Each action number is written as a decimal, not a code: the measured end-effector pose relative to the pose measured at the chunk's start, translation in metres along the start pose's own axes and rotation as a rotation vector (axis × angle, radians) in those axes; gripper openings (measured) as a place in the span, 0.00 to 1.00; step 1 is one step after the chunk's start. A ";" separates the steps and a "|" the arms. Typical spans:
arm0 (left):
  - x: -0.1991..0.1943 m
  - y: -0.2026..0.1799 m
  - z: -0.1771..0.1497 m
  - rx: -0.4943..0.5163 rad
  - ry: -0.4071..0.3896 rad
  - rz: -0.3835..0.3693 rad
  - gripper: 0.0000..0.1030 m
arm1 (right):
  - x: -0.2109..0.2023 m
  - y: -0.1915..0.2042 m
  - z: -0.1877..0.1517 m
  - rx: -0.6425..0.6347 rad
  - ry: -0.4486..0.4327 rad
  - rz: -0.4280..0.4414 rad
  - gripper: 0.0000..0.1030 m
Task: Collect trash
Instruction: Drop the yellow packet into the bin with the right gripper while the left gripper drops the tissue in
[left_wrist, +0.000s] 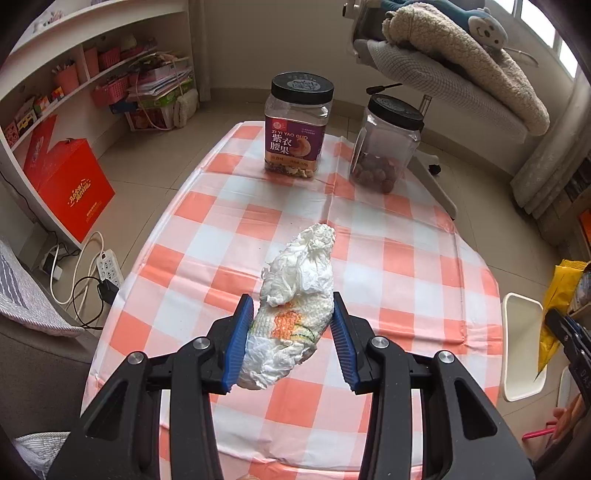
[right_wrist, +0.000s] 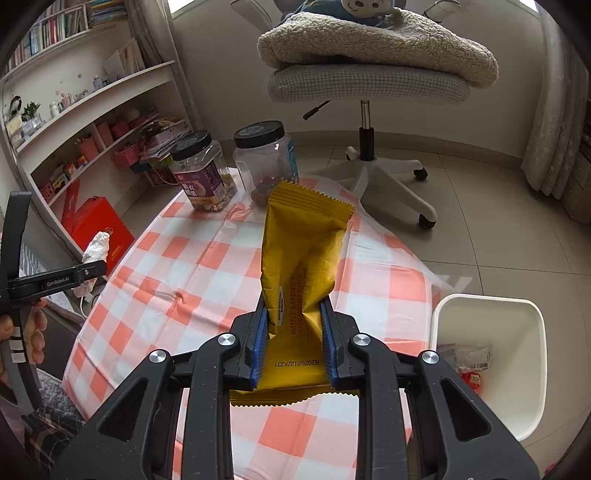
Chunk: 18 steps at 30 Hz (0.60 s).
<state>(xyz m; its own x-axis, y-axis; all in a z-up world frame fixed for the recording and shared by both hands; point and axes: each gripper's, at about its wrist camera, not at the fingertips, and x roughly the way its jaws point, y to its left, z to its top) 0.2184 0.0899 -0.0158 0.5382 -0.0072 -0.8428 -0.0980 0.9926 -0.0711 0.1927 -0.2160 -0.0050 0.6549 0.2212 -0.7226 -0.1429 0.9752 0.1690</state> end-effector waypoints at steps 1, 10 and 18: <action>-0.003 -0.004 -0.004 -0.006 -0.005 -0.008 0.41 | -0.004 -0.006 -0.002 0.007 -0.008 -0.014 0.24; -0.003 -0.050 -0.025 0.021 -0.018 -0.077 0.41 | -0.030 -0.084 -0.016 0.116 -0.061 -0.174 0.25; -0.011 -0.107 -0.028 0.104 -0.036 -0.142 0.41 | -0.056 -0.151 -0.023 0.277 -0.103 -0.295 0.32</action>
<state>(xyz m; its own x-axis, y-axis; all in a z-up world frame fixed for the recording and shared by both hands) 0.1996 -0.0193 -0.0142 0.5700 -0.1462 -0.8086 0.0676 0.9891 -0.1311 0.1608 -0.3755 -0.0058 0.7107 -0.0829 -0.6985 0.2580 0.9546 0.1492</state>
